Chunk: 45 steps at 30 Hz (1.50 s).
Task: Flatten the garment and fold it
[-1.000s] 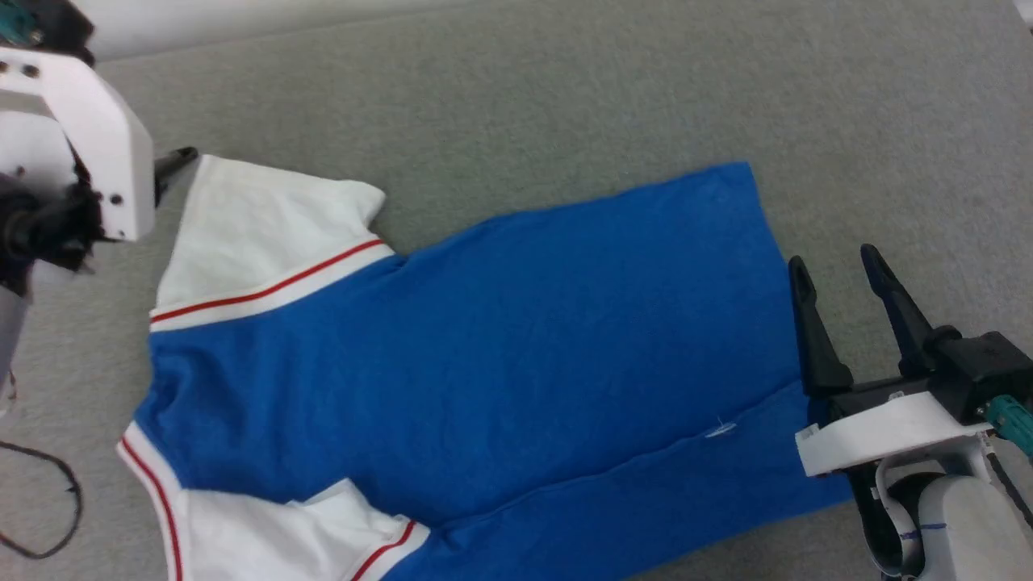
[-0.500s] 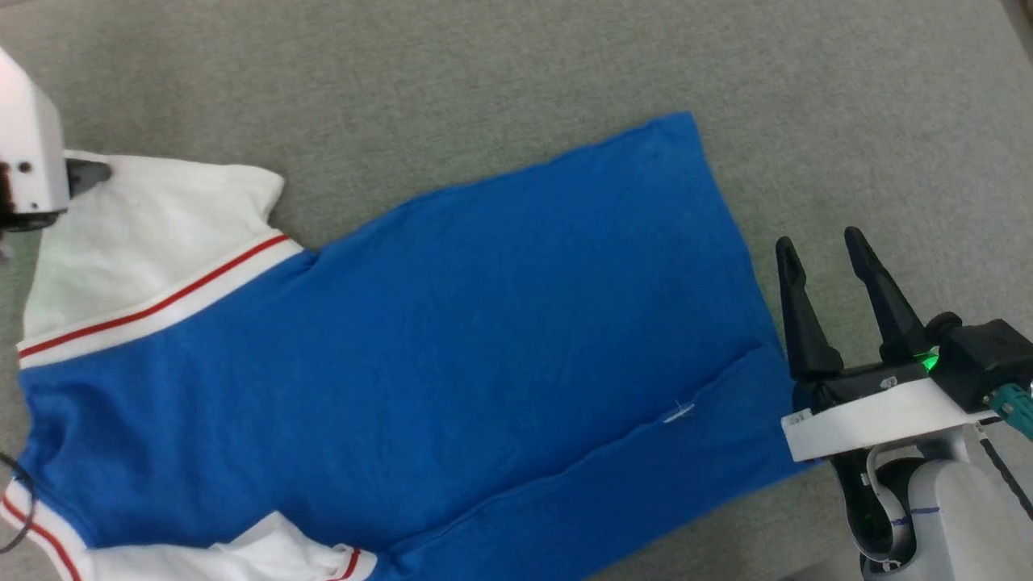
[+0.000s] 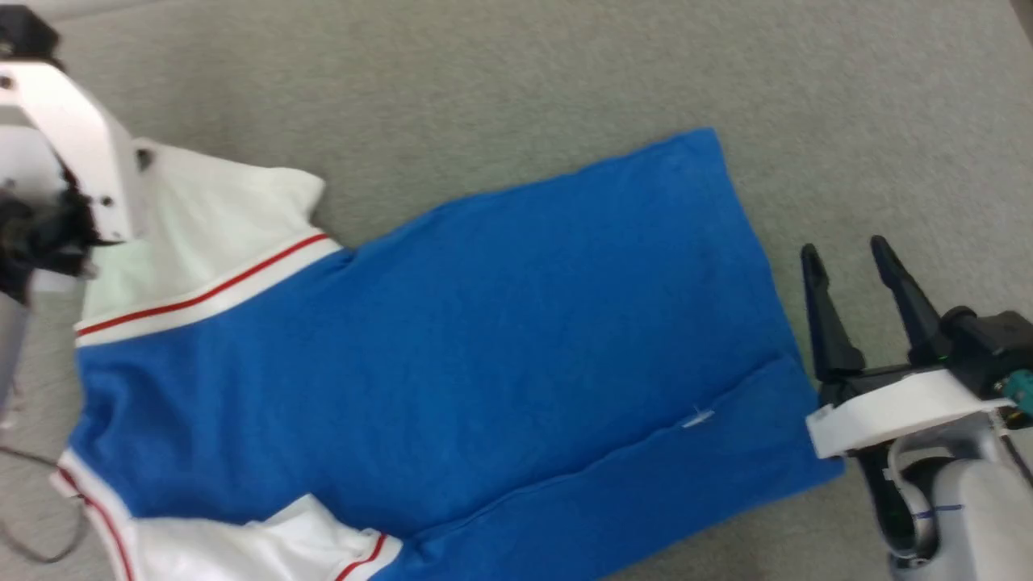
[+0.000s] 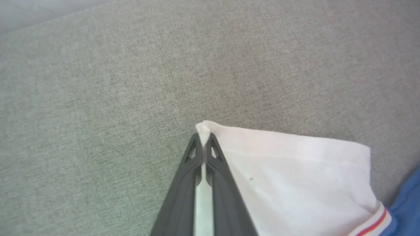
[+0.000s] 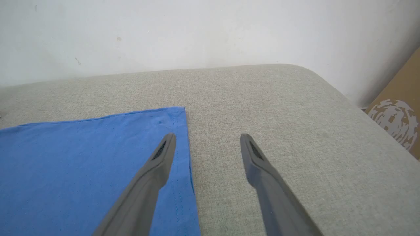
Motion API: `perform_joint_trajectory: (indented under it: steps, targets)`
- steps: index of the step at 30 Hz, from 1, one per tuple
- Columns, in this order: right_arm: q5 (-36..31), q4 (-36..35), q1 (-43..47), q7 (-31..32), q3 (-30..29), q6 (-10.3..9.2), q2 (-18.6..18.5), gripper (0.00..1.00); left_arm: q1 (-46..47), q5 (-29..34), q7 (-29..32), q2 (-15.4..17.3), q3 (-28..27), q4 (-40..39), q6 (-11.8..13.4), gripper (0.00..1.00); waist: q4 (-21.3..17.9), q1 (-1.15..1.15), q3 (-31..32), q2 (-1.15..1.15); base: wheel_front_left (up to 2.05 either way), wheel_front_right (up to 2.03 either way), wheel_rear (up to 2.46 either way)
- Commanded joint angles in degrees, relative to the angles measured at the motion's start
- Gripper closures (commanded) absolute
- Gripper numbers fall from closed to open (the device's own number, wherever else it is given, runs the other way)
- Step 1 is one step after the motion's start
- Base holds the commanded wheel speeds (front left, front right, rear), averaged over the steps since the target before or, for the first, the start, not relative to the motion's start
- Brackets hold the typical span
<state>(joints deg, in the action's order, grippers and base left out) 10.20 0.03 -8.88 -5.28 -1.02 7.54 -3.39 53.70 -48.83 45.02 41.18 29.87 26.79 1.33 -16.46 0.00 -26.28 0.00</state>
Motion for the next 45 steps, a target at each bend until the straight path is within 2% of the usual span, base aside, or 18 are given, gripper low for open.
perform_joint_trajectory:
  steps: [1, 5, 8, 11, 16, 18, 24, 32, 39, 43, 44, 45]
  targets:
    - [-0.45, -0.55, -0.03, 1.74, -0.49, -0.05, -1.11, 0.00, -1.47, 0.95, -4.65, -1.17, -0.13, 0.21, -1.36, 1.00, 3.79, 0.00, 3.68, 0.00, 0.00, 0.00, 0.00]
    - [1.34, -1.14, -0.08, 7.44, -0.95, -0.05, -4.35, 0.00, -4.01, 1.61, -13.85, -3.40, -0.63, -1.45, -3.21, 1.00, 7.56, 0.00, 6.91, 0.00, 0.00, 0.00, 0.00]
    - [3.81, -1.73, -0.45, 13.35, -0.84, -0.05, -8.24, 0.00, -7.06, 2.11, -19.88, -5.39, -0.80, -4.34, -3.01, 1.00, 10.59, 0.00, 8.97, 0.00, 0.00, 0.00, 0.00]
    - [6.16, -2.00, -1.49, 20.67, -0.67, -0.05, -12.97, 0.00, -10.37, 3.70, -24.92, -6.76, -0.43, -8.17, -1.52, 1.00, 13.44, 0.00, 10.54, 0.00, 0.00, 0.00, 0.00]
    - [13.48, -1.28, -5.05, 32.96, -0.74, -0.05, -19.48, 0.00, -16.37, 4.41, -28.76, -8.44, -0.04, -15.94, 1.95, 1.00, 18.17, 0.00, 10.94, 0.00, 0.00, 0.00, 0.00]
    - [14.28, -0.18, -6.71, 37.19, -0.12, -0.05, -23.25, 0.00, -18.21, 4.76, -30.01, -8.97, 0.11, -19.18, 3.15, 1.00, 20.02, 0.00, 10.37, 0.00, 0.00, 0.00, 0.00]
    - [16.40, 3.33, -13.44, 47.09, 3.80, -0.05, -30.00, 0.00, -22.69, 6.02, -33.08, -9.56, 0.46, -28.41, 5.86, 1.00, 24.27, 0.00, 7.57, 0.00, 0.00, 0.00, 0.00]
    - [14.57, 11.42, -20.31, 53.20, 9.71, -0.05, -34.83, 0.00, -25.62, 7.66, -35.30, -10.98, 2.29, -35.83, 7.35, 1.00, 28.42, 0.00, 4.16, 0.00, 0.00, 0.00, 0.00]
    - [15.17, 17.62, -21.62, 53.50, 15.11, -0.05, -35.47, 0.00, -26.25, 8.91, -35.79, -13.27, 5.64, -37.16, 6.93, 1.00, 30.52, 0.00, 2.84, 0.00, 0.00, 0.00, 0.00]
    - [15.92, 19.52, -21.09, 53.36, 18.15, -0.05, -36.22, 0.00, -26.48, 9.20, -36.13, -13.55, 6.05, -36.94, 7.06, 1.00, 31.01, 0.00, 2.51, 0.00, 0.00, 0.00, 0.00]
    - [16.56, 20.22, -20.91, 53.42, 18.85, -0.05, -36.33, 0.28, -26.52, 9.33, -36.19, -13.49, 6.08, -36.78, 7.14, 1.00, 31.10, 0.00, 2.47, 0.00, 0.00, 0.00, 0.00]
    - [17.56, 21.12, -20.84, 52.97, 20.00, -0.05, -36.48, 1.00, -26.61, 9.35, -36.35, -13.47, 6.09, -36.48, 7.22, 1.00, 31.12, 0.00, 2.55, 0.00, 0.00, 0.00, 0.00]
